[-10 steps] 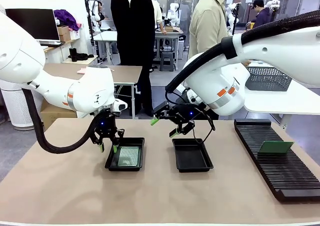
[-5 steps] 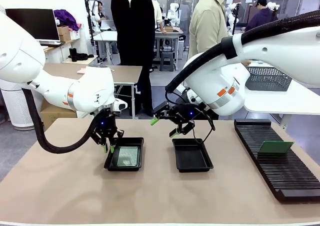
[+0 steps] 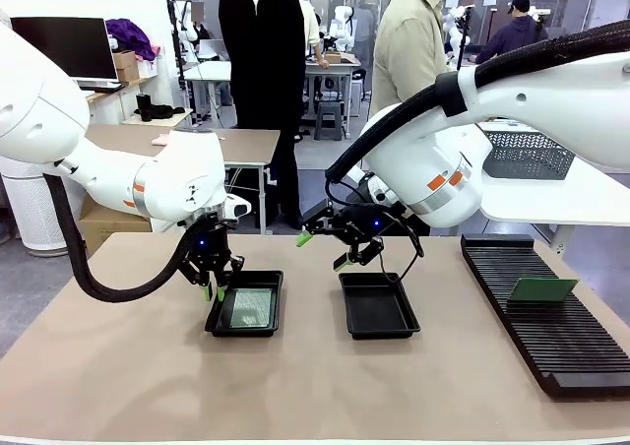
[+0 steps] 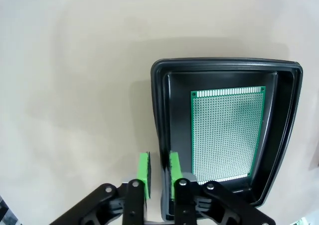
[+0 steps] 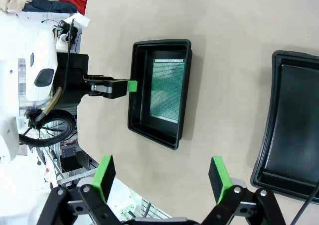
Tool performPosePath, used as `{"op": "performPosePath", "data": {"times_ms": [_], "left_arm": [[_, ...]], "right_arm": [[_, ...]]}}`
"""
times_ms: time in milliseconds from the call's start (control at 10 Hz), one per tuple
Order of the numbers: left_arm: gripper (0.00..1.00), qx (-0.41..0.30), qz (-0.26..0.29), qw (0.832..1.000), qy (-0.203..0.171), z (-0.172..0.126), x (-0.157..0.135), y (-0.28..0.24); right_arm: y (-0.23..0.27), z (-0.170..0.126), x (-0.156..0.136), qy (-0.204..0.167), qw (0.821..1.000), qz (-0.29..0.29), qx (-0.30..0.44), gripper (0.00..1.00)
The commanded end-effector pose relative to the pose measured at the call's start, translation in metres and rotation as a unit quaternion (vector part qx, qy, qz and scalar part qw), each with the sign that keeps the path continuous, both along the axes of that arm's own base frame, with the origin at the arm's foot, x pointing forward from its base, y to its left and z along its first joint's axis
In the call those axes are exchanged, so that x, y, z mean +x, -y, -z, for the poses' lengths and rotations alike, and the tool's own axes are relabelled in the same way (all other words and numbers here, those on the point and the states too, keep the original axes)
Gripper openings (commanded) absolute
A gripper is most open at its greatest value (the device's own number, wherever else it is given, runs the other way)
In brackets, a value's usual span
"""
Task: Inspect and transfer BCBs to ESD trays.
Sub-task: Pick up the ESD tray and place it on the left side of the table.
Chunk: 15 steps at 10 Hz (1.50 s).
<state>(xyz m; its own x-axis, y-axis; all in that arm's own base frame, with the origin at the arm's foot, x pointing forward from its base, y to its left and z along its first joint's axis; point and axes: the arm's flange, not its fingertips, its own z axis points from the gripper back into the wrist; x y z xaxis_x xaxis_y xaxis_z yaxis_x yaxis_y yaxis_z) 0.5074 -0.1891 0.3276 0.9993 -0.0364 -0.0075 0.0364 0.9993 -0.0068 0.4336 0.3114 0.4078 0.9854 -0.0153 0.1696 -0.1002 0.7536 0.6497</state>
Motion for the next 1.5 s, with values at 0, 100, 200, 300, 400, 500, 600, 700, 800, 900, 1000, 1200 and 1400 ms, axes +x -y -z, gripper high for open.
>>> {"op": "performPosePath", "data": {"times_ms": [0, 100, 200, 300, 400, 500, 600, 700, 800, 900, 1000, 1200, 1400], "left_arm": [[0.24, 0.0, 0.0, 1.0, 0.0, 0.0, 0.0, 0.0], [0.24, -0.014, 0.009, 1.0, -0.008, 0.0038, 0.0026, 0.0019], [0.24, -0.008, 0.005, 1.0, -0.018, 0.0089, 0.0035, 0.0031], [0.24, -0.013, 0.002, 1.0, -0.022, 0.0072, 0.0052, 0.0019], [0.24, -0.015, 0.003, 1.0, -0.017, 0.0084, 0.0052, 0.002], [0.24, -0.019, 0.011, 1.0, -0.013, 0.0079, 0.0054, 0.0024], [0.13, -0.022, 0.011, 1.0, -0.011, 0.0077, 0.0051, 0.0021], [0.1, -0.025, 0.015, 1.0, -0.011, 0.0064, 0.0041, 0.0018], [0.0, -0.023, 0.014, 1.0, -0.014, 0.0069, 0.0044, 0.0005], [0.0, -0.024, 0.014, 1.0, -0.014, 0.0071, 0.0046, 0.0004], [0.0, -0.025, 0.015, 0.999, -0.014, 0.0073, 0.0047, 0.0005], [0.0, -0.029, 0.012, 0.999, -0.014, 0.0074, 0.0046, 0.0006], [0.0, -0.015, 0.007, 1.0, -0.012, 0.0077, 0.0037, 0.0033]], "right_arm": [[-0.0029, -0.0007, 0.0011, -0.006, 1.0, 0.005, -0.006, 1.0], [-0.0029, -0.0007, 0.0011, -0.006, 1.0, 0.005, -0.006, 1.0], [-0.0029, -0.0007, 0.0011, -0.006, 1.0, 0.005, -0.006, 1.0], [-0.0029, -0.0007, 0.0011, -0.006, 1.0, 0.005, -0.006, 1.0], [-0.0029, -0.0007, 0.0011, -0.006, 1.0, 0.005, -0.006, 1.0], [-0.0029, -0.0007, 0.0011, -0.006, 1.0, 0.005, -0.006, 1.0], [-0.0029, -0.0007, 0.0011, -0.006, 1.0, 0.005, -0.006, 1.0], [-0.0029, -0.0007, 0.0011, -0.006, 1.0, 0.005, -0.006, 1.0], [-0.0029, -0.0007, 0.0011, -0.006, 1.0, 0.005, -0.006, 1.0], [-0.0029, -0.0007, 0.0011, -0.006, 1.0, 0.005, -0.006, 1.0], [-0.0029, -0.0007, 0.0011, -0.006, 1.0, 0.005, -0.006, 1.0], [-0.0029, -0.0007, 0.0011, -0.006, 1.0, 0.005, -0.006, 1.0], [-0.0029, -0.0007, 0.0011, -0.006, 1.0, 0.005, -0.006, 1.0]]}}
